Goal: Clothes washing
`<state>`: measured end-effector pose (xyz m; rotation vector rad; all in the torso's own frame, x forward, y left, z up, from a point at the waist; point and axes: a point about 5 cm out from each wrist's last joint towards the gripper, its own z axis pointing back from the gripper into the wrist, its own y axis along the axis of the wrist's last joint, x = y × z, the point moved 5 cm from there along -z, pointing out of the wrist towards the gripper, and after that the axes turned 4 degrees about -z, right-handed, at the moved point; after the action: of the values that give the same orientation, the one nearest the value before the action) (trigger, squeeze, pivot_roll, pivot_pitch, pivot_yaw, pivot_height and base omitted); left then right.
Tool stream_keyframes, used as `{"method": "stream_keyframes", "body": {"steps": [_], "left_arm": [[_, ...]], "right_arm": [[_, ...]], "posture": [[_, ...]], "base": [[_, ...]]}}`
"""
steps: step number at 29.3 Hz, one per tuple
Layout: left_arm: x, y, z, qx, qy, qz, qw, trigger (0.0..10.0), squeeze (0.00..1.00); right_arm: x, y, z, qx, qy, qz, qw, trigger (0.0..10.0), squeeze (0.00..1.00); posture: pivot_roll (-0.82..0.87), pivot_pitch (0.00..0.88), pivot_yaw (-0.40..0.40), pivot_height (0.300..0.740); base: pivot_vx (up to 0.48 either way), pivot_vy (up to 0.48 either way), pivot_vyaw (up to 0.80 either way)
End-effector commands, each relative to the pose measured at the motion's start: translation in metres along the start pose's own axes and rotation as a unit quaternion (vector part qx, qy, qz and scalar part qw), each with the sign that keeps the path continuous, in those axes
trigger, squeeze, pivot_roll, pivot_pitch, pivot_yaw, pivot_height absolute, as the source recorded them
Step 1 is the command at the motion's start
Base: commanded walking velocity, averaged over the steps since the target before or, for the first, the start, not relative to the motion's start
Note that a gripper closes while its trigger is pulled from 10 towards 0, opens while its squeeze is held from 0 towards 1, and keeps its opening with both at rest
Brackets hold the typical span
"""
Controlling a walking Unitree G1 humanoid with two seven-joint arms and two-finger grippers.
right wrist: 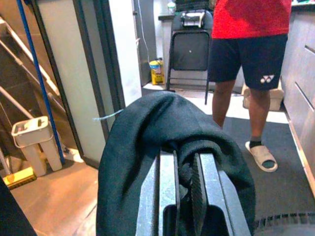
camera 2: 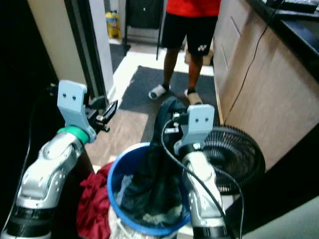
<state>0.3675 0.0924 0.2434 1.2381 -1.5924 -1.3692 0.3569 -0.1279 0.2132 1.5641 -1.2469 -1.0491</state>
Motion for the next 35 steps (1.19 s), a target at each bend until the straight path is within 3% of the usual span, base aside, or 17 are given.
{"method": "stream_keyframes", "body": {"steps": [1, 16, 35], "left_arm": [[0.002, -0.004, -0.001, -0.006, -0.006, -0.002, 1.0, 10.0, 0.0], [0.006, -0.007, -0.001, -0.008, -0.012, -0.001, 1.0, 10.0, 0.0], [0.014, -0.01, -0.002, -0.012, -0.019, 0.005, 1.0, 10.0, 0.0]], "right_arm": [[0.001, 0.0, 0.001, 0.005, -0.004, 0.0, 1.0, 10.0, 0.0], [0.001, 0.001, 0.0, 0.006, -0.005, 0.001, 1.0, 10.0, 0.0], [0.0, -0.001, 0.001, 0.006, -0.012, 0.011, 1.0, 10.0, 0.0]], "posture": [[0.02, 0.0, 0.032, 0.688], [0.02, 0.0, 0.03, 0.738], [0.02, 0.0, 0.035, 0.74]], "base": [[0.0, 0.0, 0.0], [0.0, 0.0, 0.0], [0.0, 0.0, 0.0]]}}
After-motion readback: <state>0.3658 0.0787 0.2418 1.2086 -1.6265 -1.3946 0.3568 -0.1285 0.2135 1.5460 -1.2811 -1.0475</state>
